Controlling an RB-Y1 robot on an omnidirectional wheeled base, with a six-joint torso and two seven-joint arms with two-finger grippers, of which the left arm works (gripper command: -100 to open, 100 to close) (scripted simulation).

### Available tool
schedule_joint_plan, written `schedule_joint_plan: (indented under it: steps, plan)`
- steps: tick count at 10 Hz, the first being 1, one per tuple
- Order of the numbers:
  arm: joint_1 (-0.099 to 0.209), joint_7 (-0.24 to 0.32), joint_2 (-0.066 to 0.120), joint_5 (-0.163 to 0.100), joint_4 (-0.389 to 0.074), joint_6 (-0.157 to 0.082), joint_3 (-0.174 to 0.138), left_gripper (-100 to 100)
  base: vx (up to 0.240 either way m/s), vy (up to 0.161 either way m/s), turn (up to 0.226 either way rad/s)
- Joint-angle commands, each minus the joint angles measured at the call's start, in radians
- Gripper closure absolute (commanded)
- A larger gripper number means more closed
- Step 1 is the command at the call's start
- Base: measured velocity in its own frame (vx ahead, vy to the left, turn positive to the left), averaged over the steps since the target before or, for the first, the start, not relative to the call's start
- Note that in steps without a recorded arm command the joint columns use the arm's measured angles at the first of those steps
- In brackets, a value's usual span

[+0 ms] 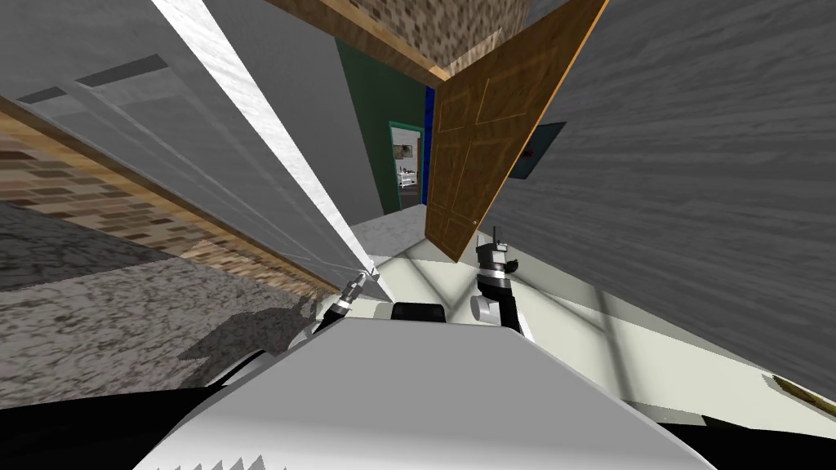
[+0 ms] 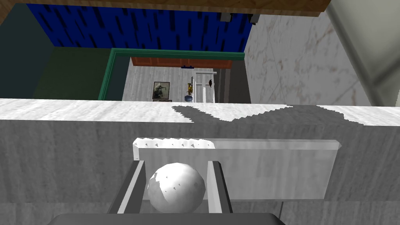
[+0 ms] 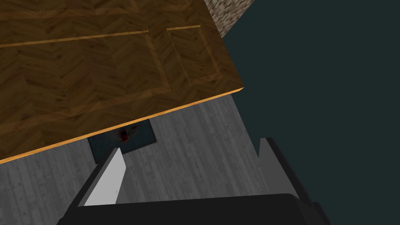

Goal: Pull the door open

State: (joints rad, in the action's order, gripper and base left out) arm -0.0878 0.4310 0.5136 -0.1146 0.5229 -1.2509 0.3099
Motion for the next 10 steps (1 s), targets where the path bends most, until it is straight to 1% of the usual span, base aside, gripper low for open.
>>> schedule_joint_plan:
  steps: [1,3,4,5,6,7,9,10]
  plan:
    - [-0.015,0.004,0.015,-0.004,0.008,-0.012,0.001,100,-0.187,0.090,-0.160]
    - [-0.018,0.009,0.023,-0.005,0.000,-0.028,0.005,100,-0.179,0.086,-0.114]
    - [-0.020,0.007,0.014,-0.001,0.011,-0.017,0.011,100,-0.079,0.032,-0.032]
    - [-0.028,0.016,0.010,0.038,0.025,-0.021,0.004,100,-0.125,0.017,0.035]
    - [-0.029,0.018,0.010,0.049,0.030,-0.022,0.001,100,-0.181,0.045,0.022]
    - [-0.033,0.024,0.008,0.075,0.041,-0.024,-0.006,100,-0.158,0.084,0.026]
    - [-0.037,0.031,0.007,0.103,0.053,-0.026,-0.014,100,-0.147,0.055,0.019]
    - [-0.041,0.038,0.006,0.133,0.065,-0.029,-0.021,100,-0.135,0.056,0.038]
